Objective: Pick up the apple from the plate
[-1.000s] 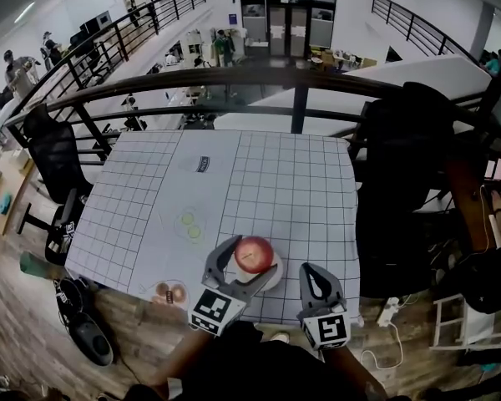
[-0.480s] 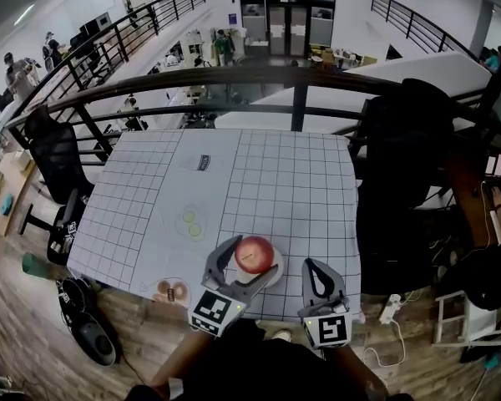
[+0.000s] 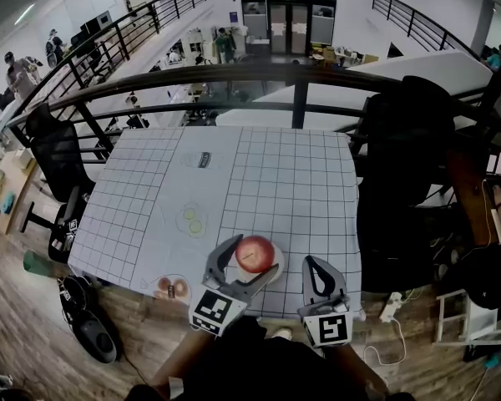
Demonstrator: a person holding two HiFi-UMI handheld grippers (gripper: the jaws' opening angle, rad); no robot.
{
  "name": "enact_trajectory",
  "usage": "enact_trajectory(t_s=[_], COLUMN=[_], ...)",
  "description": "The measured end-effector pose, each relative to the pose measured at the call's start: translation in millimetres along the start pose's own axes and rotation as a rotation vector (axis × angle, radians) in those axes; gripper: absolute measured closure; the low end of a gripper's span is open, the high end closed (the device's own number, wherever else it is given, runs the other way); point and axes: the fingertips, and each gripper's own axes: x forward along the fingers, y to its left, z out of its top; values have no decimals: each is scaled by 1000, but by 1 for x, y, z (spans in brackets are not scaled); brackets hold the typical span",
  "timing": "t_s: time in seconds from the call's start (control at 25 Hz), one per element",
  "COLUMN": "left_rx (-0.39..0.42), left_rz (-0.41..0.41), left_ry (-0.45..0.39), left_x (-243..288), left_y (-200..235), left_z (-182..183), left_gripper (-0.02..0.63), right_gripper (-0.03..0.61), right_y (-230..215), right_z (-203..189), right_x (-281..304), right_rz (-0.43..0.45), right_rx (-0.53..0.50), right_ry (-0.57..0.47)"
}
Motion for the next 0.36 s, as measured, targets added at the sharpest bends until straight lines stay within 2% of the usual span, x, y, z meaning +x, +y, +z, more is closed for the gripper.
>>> enact_trajectory(t_s=[0.36], left_rx=[-5], left_rz=[-4], left_ry=[5], left_x=[0], left_y=[-4], left_z=[-3], left_gripper=[202], right_gripper=[555], right_y=[3], right_z=[-1], right_x=[-2], right_rz=[-2], right_rx=[2], right_ry=[6])
